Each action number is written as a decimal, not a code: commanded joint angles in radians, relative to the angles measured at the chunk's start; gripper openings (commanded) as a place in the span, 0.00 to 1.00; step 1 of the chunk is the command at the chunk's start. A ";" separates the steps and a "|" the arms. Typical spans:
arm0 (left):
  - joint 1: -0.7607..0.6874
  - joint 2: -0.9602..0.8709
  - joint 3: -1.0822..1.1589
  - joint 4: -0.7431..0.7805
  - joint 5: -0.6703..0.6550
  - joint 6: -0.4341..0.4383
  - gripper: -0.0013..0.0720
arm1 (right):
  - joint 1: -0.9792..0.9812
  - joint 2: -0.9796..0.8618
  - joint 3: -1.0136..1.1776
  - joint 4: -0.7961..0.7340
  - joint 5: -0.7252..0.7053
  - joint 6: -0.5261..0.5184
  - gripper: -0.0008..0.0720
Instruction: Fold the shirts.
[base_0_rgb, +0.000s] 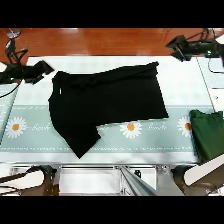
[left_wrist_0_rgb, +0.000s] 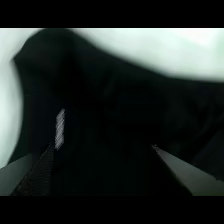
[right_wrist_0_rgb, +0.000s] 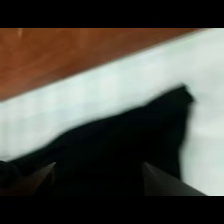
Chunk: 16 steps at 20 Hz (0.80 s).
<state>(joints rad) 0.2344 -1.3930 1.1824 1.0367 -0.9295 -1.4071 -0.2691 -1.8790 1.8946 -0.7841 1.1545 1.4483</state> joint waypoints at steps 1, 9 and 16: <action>0.126 0.010 -0.040 0.154 -0.370 0.026 0.97 | -0.124 0.024 0.014 -0.222 0.364 -0.012 0.84; 0.326 0.344 -0.694 -0.085 -0.257 0.148 0.97 | -0.197 0.404 -0.704 -0.105 0.107 -0.272 0.87; 0.243 0.349 -0.860 -0.454 -0.003 0.272 0.97 | -0.196 0.564 -1.001 -0.063 0.001 -0.309 0.88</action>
<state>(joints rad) 0.5217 -1.0496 0.3748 0.7044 -1.0519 -1.1774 -0.4641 -1.3682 0.9909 -0.8654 1.2007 1.1606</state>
